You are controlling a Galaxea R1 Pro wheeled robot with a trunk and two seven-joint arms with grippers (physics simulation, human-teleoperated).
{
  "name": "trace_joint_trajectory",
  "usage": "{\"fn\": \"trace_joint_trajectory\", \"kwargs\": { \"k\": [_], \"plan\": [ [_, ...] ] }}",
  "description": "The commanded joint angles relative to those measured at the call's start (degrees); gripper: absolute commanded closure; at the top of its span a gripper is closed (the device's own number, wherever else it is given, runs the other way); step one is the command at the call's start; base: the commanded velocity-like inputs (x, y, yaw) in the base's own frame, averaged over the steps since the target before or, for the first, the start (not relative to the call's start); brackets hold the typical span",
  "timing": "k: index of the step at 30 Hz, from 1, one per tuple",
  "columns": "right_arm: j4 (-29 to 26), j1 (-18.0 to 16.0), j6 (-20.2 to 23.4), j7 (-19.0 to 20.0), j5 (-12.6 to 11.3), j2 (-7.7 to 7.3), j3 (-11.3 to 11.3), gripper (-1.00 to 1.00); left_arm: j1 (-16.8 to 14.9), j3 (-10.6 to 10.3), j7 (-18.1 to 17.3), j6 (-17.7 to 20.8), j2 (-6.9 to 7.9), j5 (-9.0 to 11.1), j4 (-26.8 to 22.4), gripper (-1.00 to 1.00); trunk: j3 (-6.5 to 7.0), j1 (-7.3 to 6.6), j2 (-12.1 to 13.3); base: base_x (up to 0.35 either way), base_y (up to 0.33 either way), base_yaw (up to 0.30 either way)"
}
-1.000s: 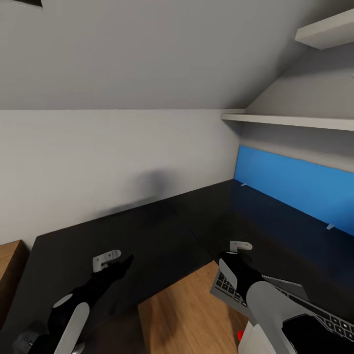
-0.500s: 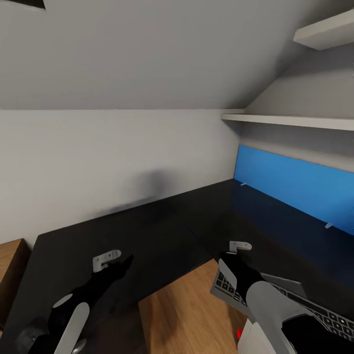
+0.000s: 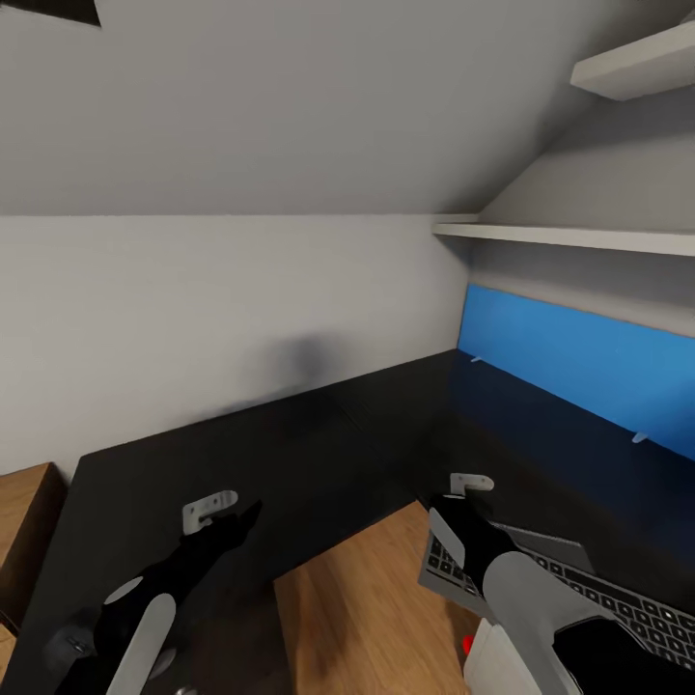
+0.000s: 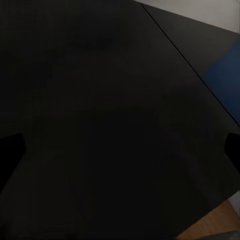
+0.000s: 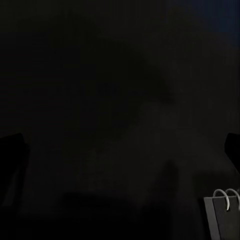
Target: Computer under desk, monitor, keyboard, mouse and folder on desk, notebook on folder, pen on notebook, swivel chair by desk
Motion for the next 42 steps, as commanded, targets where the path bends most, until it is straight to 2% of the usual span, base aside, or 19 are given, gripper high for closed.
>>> {"fn": "trace_joint_trajectory", "kwargs": {
  "k": [1, 12, 18, 30, 38, 40, 42],
  "plan": [
    [-0.09, -0.04, 0.45, -0.4, -0.31, -0.05, 0.48, -1.0, -0.04, -0.11, 0.54, 0.17, 0.04, 0.61, -0.08, -1.0, -0.06, 0.0, -0.04, -0.012, 0.0, 0.0],
    [-0.18, -0.03, 0.27, -0.4, -0.31, 0.04, 0.48, -1.0, -0.04, -0.13, 0.56, 0.17, 0.01, 0.61, -0.08, -1.0, -0.06, 0.0, -0.04, -0.047, 0.0, 0.0],
    [-3.16, 0.04, -4.83, 0.08, -0.39, 0.04, 0.24, -1.0, -0.04, -0.13, 0.53, 0.17, 0.0, 0.61, 0.08, -1.0, -0.06, 0.0, -0.04, 0.0, 0.0, 0.0],
    [-3.5, 0.04, -5.55, 1.48, -0.41, 0.04, 0.22, -1.0, -0.04, -0.13, 0.56, 0.15, 0.0, 0.56, 0.1, -1.0, -0.06, 0.0, -0.04, 0.0, 0.0, 0.0],
    [-3.46, 0.04, -2.95, 3.12, -0.64, 0.04, 0.16, -1.0, -0.04, -0.13, 0.57, 0.1, 0.0, 0.47, 0.16, -1.0, -0.06, 0.0, -0.04, 0.0, 0.0, 0.0],
    [-3.49, 0.04, -0.2, 6.18, -0.71, 0.04, 0.03, -1.0, -0.04, -0.13, 0.57, 0.1, 0.0, 0.39, 0.13, -1.0, -0.06, 0.0, -0.04, 0.0, 0.0, 0.0],
    [-3.49, 0.04, 0.66, 7.88, -0.73, 0.04, -0.01, -1.0, -0.04, -0.13, 0.57, 0.11, 0.0, 0.37, 0.11, -1.0, -0.06, 0.0, -0.04, 0.0, 0.0, 0.0]
  ]
}}
